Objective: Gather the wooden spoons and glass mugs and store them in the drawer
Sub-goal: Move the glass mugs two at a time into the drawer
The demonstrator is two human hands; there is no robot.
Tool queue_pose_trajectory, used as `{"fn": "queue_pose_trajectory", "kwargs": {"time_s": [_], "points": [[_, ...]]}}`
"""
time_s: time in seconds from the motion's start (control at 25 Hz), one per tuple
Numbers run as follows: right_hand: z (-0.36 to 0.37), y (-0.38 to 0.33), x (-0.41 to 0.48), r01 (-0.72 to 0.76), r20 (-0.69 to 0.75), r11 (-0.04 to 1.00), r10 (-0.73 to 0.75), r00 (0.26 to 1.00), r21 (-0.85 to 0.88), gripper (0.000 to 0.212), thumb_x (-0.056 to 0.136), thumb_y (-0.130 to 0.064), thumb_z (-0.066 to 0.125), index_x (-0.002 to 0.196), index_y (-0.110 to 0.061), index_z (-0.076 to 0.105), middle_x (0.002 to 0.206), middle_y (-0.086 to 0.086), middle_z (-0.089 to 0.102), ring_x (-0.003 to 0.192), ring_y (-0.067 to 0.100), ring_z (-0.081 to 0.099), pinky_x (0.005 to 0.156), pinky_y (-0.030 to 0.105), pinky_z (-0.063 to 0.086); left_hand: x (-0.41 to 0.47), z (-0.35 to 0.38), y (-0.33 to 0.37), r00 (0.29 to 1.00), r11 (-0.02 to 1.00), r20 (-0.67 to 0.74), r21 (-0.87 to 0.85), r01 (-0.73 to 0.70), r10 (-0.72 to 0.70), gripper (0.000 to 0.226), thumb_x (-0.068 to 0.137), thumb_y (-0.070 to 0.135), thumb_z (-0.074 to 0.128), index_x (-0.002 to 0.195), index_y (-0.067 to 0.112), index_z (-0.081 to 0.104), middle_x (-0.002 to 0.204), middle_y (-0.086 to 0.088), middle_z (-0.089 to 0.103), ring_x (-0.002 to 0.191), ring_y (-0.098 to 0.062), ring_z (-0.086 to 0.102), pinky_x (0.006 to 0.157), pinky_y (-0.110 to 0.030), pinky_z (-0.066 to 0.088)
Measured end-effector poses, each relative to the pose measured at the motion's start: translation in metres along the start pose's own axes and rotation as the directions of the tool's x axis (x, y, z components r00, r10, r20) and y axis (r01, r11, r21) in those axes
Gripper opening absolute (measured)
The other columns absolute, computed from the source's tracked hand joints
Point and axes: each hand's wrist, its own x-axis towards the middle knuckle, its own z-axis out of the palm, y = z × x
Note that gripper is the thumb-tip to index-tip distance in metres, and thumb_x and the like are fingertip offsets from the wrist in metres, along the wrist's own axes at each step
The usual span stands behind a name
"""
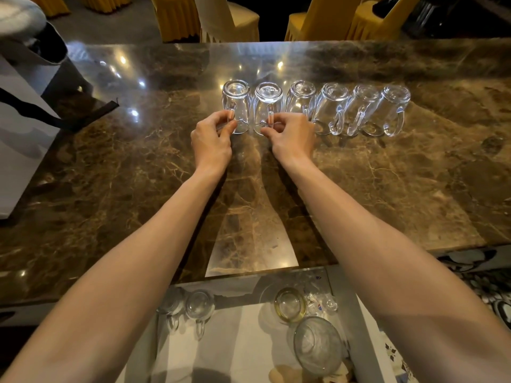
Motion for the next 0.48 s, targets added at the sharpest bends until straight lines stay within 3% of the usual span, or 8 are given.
{"fn": "queue_pose_trajectory", "kwargs": {"time_s": [0.16, 0.48], "points": [[-0.001, -0.002, -0.004, 0.011, 0.019, 1.0, -0.011, 1.0, 0.001, 0.015, 0.079, -0.022, 0.074, 0.092, -0.014, 0.073, 0.09, 0.003, 0.073, 0.088, 0.015, 0.067, 0.084, 0.036, 0.054, -0.003, -0.002, 0.0, 1.0, 1.0, -0.006, -0.025, 0.004, -0.004, 0.027, 0.089, 0.015, 0.062, 0.114, 0.011, 0.066, 0.109, 0.0, 0.069, 0.098, -0.005, 0.061, 0.09, -0.019, 0.048], [-0.015, -0.007, -0.015, 0.061, 0.016, 0.998, -0.062, 0.998, 0.025, 0.011, 0.078, -0.021, 0.075, 0.088, -0.016, 0.074, 0.086, -0.001, 0.074, 0.083, 0.01, 0.067, 0.082, 0.032, 0.055, -0.015, -0.012, 0.005, 1.0, 0.997, 0.005, -0.071, -0.006, 0.007, 0.026, 0.088, 0.016, 0.062, 0.114, 0.011, 0.067, 0.108, 0.0, 0.07, 0.099, -0.007, 0.063, 0.092, -0.025, 0.05]]}}
